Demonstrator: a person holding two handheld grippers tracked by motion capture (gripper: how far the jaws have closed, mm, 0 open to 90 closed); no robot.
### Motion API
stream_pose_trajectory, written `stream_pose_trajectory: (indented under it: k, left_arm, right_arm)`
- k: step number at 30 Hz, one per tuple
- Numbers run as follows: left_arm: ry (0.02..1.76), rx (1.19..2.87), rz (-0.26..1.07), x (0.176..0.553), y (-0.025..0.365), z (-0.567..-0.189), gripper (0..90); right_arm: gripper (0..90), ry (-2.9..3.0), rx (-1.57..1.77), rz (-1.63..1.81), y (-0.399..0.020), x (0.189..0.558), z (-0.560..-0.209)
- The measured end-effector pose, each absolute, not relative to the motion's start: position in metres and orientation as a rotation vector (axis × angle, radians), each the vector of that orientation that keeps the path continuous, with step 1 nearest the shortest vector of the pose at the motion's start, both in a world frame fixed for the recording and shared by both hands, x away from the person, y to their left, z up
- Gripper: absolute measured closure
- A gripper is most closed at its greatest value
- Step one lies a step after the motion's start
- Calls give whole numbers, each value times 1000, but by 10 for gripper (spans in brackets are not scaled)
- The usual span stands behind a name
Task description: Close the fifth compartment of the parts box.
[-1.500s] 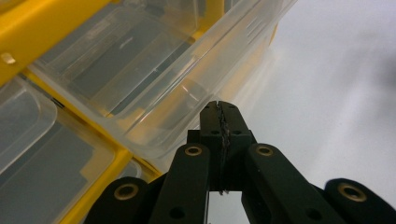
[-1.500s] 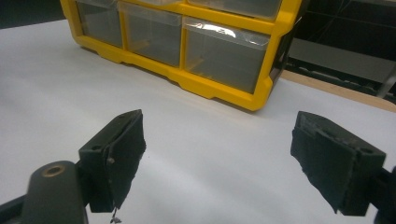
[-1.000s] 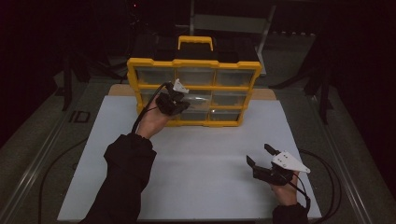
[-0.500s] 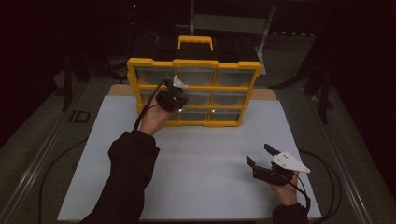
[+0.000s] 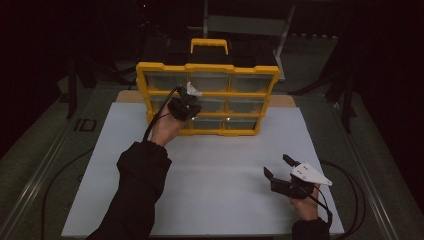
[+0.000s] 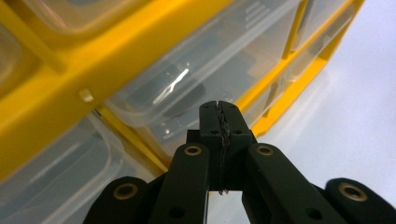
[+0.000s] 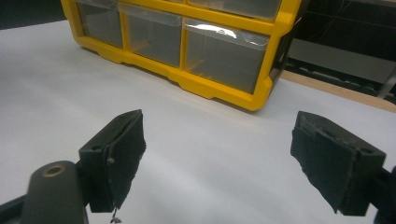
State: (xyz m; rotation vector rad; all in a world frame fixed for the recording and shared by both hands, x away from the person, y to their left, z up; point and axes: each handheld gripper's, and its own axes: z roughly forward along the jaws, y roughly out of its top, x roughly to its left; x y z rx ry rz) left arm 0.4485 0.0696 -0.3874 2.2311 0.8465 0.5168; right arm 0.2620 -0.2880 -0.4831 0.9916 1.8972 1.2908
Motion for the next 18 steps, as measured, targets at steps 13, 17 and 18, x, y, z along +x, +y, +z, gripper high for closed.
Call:
stream_pose_trajectory:
  k: [13, 17, 18]
  left_arm:
    - [813, 2199, 475, 432, 86, -375, 657]
    - [824, 2211, 449, 425, 96, -378, 571]
    - [822, 2209, 451, 423, 98, -379, 556]
  right_arm:
    - [176, 1900, 990, 1291, -287, 261, -483]
    - [176, 1899, 990, 1292, -287, 261, -483]
    - [176, 1900, 990, 1292, -287, 261, -483]
